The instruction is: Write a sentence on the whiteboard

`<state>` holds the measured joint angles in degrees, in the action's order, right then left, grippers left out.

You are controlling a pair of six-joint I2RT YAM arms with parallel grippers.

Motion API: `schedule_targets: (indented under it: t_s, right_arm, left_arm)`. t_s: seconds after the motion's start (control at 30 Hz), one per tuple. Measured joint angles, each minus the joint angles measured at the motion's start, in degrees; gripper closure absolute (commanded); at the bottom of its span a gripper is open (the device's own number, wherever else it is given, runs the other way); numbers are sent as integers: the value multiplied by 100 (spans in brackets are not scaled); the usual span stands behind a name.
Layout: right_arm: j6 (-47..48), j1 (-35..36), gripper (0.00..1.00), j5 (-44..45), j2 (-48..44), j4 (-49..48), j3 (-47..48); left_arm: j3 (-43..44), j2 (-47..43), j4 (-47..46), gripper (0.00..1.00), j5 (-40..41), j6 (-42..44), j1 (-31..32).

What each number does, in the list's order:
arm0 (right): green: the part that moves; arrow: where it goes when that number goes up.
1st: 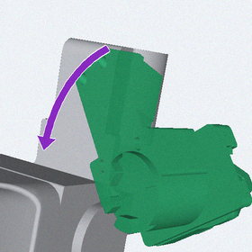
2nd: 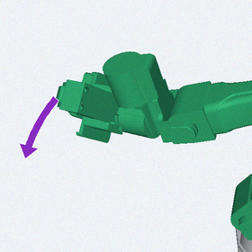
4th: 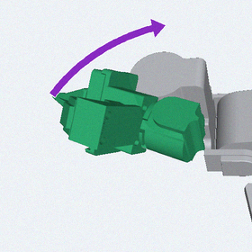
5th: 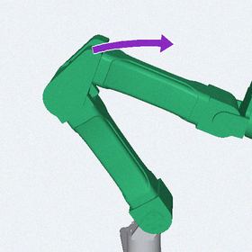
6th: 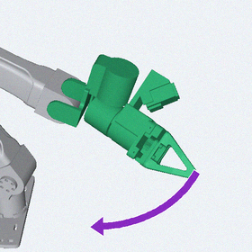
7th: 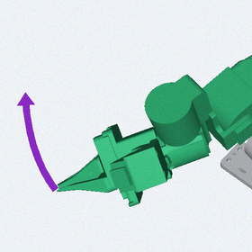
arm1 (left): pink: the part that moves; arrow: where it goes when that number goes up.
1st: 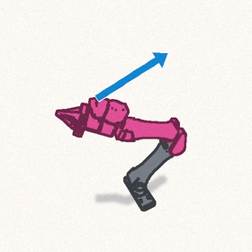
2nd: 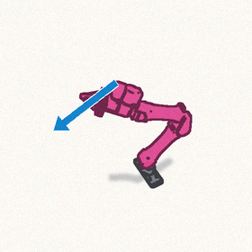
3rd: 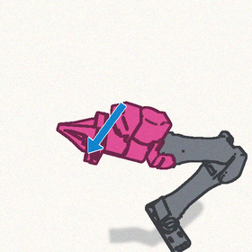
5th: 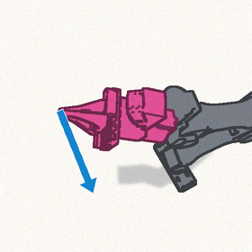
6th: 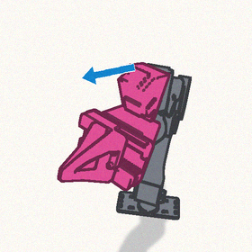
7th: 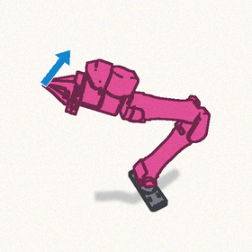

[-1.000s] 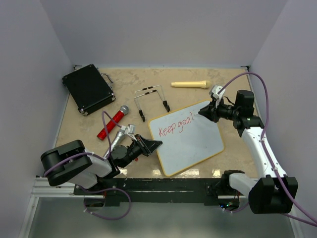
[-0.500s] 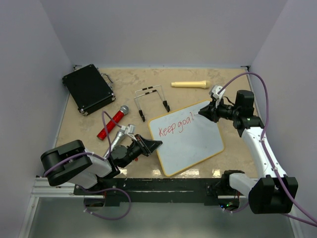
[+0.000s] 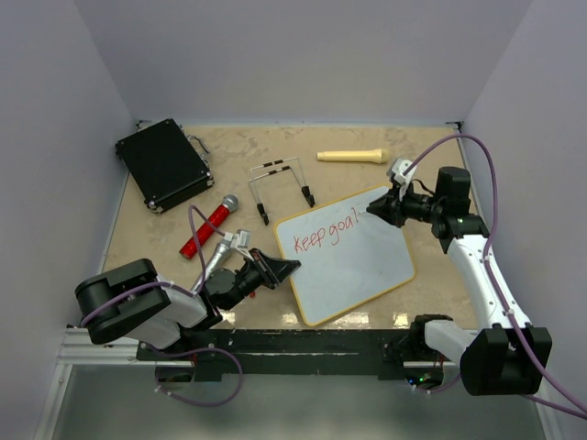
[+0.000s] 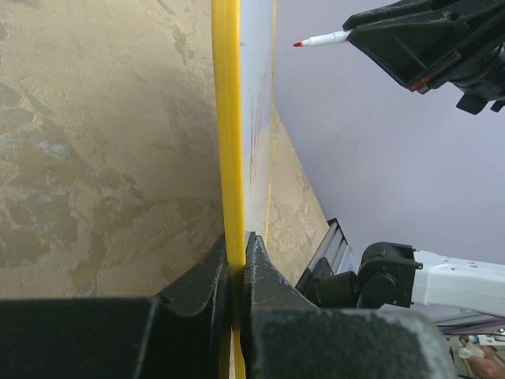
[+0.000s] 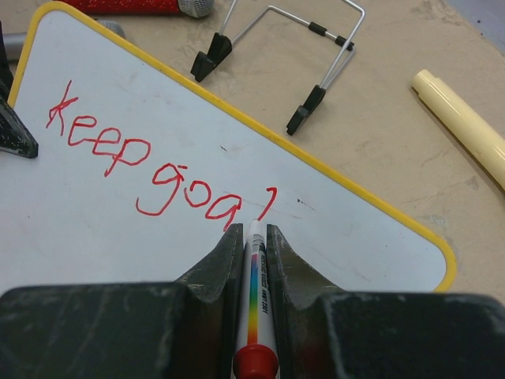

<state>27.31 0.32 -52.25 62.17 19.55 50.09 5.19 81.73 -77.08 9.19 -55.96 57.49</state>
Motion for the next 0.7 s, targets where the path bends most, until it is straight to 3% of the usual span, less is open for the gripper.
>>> schedule_targets:
  t_s: [0.7]
  right_arm:
    - [229, 0, 100, -181, -195, 151, 0]
  left_arm:
    - [-22, -107, 7, 100, -26, 107, 0]
